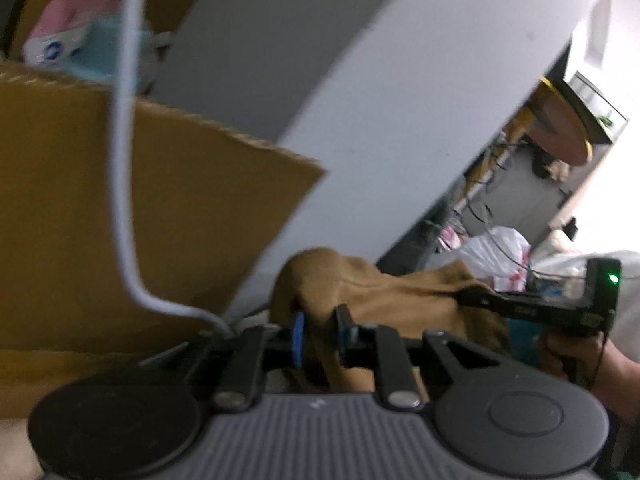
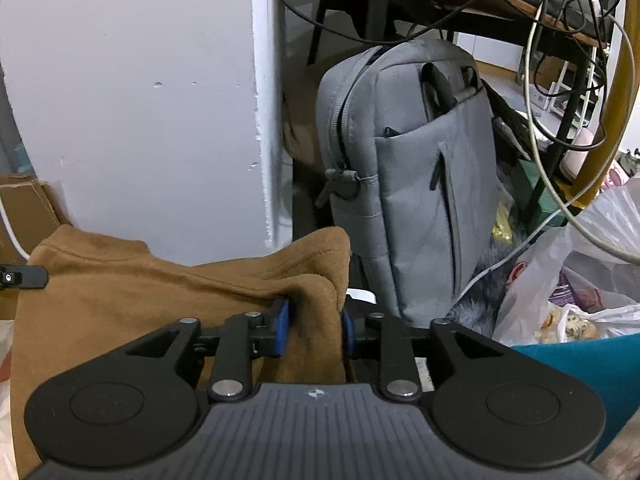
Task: Fold clothes
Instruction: 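Carry the folded shirt with both grippers toward the blanket pile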
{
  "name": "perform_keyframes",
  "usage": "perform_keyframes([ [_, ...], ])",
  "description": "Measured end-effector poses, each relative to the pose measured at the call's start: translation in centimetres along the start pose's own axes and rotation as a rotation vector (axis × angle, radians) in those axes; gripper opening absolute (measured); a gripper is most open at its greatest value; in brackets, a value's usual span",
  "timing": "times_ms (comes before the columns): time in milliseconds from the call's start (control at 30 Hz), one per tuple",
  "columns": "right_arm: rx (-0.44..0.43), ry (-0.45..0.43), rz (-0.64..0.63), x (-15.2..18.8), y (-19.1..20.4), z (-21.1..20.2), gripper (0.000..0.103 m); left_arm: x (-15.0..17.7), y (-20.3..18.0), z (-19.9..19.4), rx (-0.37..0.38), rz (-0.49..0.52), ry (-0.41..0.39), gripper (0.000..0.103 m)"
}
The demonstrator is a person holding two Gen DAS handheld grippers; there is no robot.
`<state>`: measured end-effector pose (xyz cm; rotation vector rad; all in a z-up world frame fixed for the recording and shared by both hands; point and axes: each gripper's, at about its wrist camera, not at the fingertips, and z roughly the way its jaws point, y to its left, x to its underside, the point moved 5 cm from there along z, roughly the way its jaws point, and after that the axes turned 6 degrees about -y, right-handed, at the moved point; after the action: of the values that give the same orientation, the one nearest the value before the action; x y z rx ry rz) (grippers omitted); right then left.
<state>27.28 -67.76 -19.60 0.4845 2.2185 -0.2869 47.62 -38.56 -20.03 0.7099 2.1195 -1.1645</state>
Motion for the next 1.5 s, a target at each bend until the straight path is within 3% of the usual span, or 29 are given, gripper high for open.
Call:
perform_keyframes([
  [267, 0.03, -0.06, 0.0, -0.9, -1.1, -3.0, 0.039, -0.8, -0.2, -2.0, -0.029, 0.032, -0.033, 0.02],
  [433, 0.041, -0.021, -0.006, -0.5, -0.9, -2.9, 0.039, -1.1, -0.5, -1.0, -0.035, 0.008, 0.014, 0.043],
  [533, 0.041, 0.006, 0.011, -0.1, -0.7, -2.0, 0.038, -1.0, -0.6, 0.4, -0.048, 0.021, 0.032, 0.045],
  [600, 0.045, 0.021, 0.01, 0.1, -0.5, -1.3, 0.032, -1.0, -0.6, 1.2, -0.042, 0.029, 0.037, 0.043],
  [667, 0.046, 0.038, 0.002, 0.4, -0.4, -0.6, 0.023, -1.1, -0.4, 1.7, -0.058, 0.048, 0.03, 0.027],
  [733, 0.051, 0.052, -0.012, 0.7, -0.3, 0.0, 0.017, -0.9, -0.2, 2.4, -0.071, 0.046, 0.024, 0.019],
  [933, 0.064, 0.084, -0.025, 2.1, -0.5, 2.2, 0.013, 0.2, -0.2, 4.0, -0.124, 0.156, 0.025, 0.017],
  [1000, 0.078, 0.105, -0.048, 3.1, -0.2, 3.1, 0.015, 0.6, 0.4, 4.4, -0.127, 0.147, 0.048, 0.022],
  [1133, 0.088, 0.109, -0.066, 3.6, 0.3, 3.2, 0.023, 0.8, 0.9, 3.9, -0.163, 0.13, 0.061, 0.044],
  [1300, 0.095, 0.071, -0.062, 2.9, 0.1, 1.7, 0.039, 0.9, 0.4, 1.1, -0.182, 0.162, 0.059, 0.044],
  [1500, 0.043, 0.023, -0.088, 2.3, 1.3, -2.3, 0.043, 0.9, -2.8, -2.6, -0.119, 0.174, 0.0, 0.044],
])
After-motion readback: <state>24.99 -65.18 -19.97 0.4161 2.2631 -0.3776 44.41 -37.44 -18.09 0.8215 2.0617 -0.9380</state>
